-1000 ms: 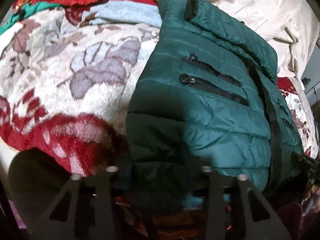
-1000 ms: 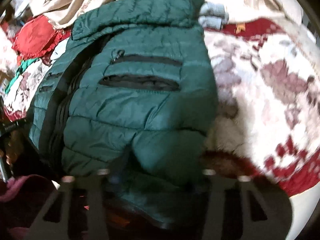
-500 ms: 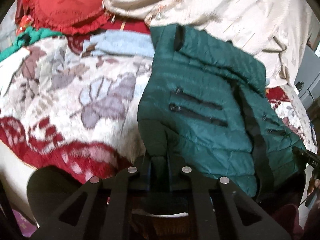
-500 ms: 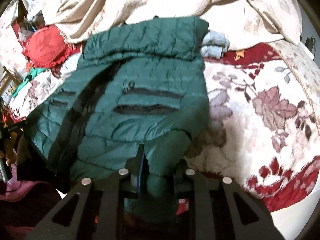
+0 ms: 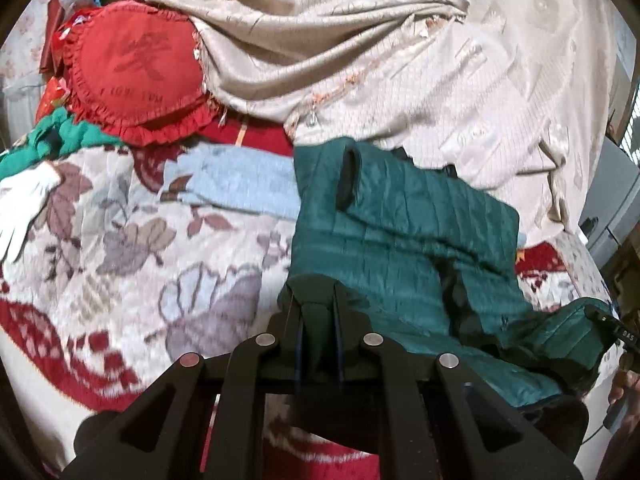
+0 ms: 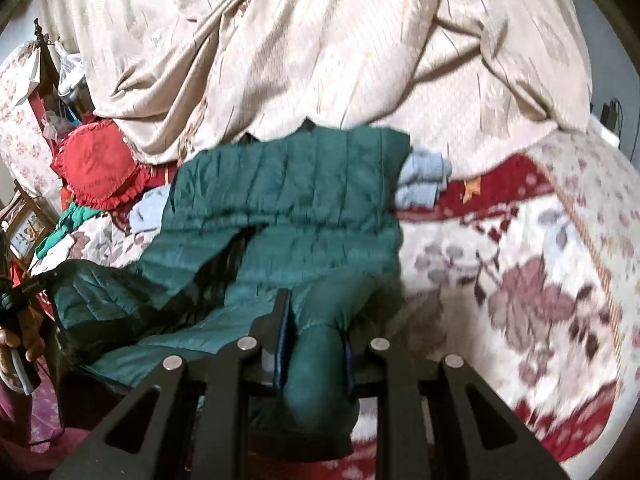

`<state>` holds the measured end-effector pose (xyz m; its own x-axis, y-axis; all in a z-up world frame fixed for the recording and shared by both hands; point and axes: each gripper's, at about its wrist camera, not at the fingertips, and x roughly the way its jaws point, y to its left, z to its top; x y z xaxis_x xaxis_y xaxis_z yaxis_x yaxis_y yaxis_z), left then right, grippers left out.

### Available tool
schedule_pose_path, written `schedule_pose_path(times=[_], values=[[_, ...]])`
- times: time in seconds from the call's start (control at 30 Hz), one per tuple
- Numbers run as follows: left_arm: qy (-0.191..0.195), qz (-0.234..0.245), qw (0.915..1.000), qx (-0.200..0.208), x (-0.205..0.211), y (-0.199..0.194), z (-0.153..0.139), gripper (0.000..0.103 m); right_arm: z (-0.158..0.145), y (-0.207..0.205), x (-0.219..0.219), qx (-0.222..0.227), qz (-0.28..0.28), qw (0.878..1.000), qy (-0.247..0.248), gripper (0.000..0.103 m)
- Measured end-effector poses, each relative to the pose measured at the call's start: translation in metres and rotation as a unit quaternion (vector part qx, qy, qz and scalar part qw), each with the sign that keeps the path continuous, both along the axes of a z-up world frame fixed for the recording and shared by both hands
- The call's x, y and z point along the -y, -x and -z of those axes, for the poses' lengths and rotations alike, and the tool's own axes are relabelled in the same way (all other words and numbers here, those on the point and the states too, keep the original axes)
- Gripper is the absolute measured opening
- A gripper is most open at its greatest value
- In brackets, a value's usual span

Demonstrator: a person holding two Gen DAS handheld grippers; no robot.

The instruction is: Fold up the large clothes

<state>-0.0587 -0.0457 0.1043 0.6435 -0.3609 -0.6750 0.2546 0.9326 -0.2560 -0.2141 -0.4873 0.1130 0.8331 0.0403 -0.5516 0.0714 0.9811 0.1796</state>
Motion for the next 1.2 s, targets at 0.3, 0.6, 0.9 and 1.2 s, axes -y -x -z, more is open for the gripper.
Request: schedule_pose_path(times=[0.3,0.6,0.9,1.2], values=[[0.018,-0.026,0.9994,0.016,0.017,-0.056,-0.019,0.000,-0.027,-0.050,0.022,0.024,0.027,0.999,-0.012,0.021],[-0.008,-0.045,0.9988,0.019,0.049,-0.126,-0.021,0.000,-0.045,-0.130,0.048,0.007,0.052,0.999,-0.013,0.021],[-0.001,-0.071,0.9974,-0.015,0.066,-0.201,-0.005,0.000,-0.052,-0.206,0.068,-0.020,0.068,0.997,-0.008,0.021],[0.015,-0.074,0.9962,-0.043,0.081,-0.257,0.026,0.004,-0.027,-0.286,0.096,-0.061,0.106,0.992,-0.037,0.022]])
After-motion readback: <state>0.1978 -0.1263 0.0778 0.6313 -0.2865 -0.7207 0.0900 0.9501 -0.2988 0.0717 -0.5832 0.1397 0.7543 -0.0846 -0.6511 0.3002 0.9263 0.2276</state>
